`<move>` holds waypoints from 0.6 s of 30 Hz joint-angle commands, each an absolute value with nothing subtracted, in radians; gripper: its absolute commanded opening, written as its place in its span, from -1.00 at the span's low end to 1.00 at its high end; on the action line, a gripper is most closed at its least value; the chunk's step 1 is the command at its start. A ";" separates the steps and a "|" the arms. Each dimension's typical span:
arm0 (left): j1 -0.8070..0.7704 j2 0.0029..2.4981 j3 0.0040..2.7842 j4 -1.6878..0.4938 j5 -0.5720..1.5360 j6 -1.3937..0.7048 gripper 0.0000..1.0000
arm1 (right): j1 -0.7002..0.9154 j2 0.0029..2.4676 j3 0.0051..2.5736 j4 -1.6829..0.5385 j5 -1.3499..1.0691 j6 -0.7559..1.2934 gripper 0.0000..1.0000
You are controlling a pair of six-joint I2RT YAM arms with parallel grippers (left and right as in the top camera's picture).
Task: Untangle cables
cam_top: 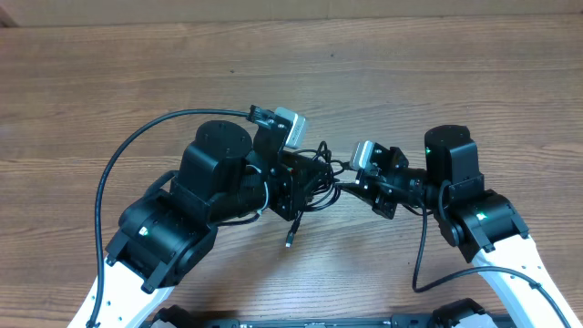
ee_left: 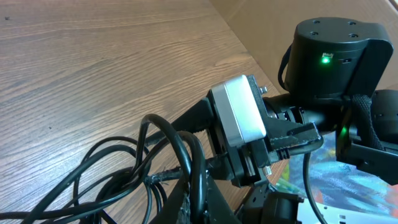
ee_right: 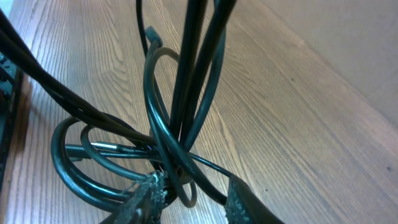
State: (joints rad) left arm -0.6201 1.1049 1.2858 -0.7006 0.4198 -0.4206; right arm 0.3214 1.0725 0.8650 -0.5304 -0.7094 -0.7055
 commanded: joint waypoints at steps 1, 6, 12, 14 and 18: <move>-0.616 1.084 1.317 -0.676 0.450 -0.435 -0.92 | 0.326 1.079 0.884 -0.526 -0.722 -0.705 -0.48; -0.616 1.084 1.317 -0.675 0.450 -0.435 -0.91 | 0.326 1.079 0.884 -0.529 -0.791 -0.705 -0.92; -0.616 1.085 1.317 -0.677 0.464 -0.434 -0.92 | 0.326 1.079 0.884 -0.526 -0.788 -0.704 -0.93; -0.616 1.085 1.317 -0.681 0.461 -0.434 -0.92 | 0.326 1.079 0.884 -0.518 -0.787 -0.683 -0.93; -0.616 1.085 1.317 -0.718 0.401 -0.423 -0.91 | 0.312 1.078 0.884 -0.400 -0.704 -0.383 -0.93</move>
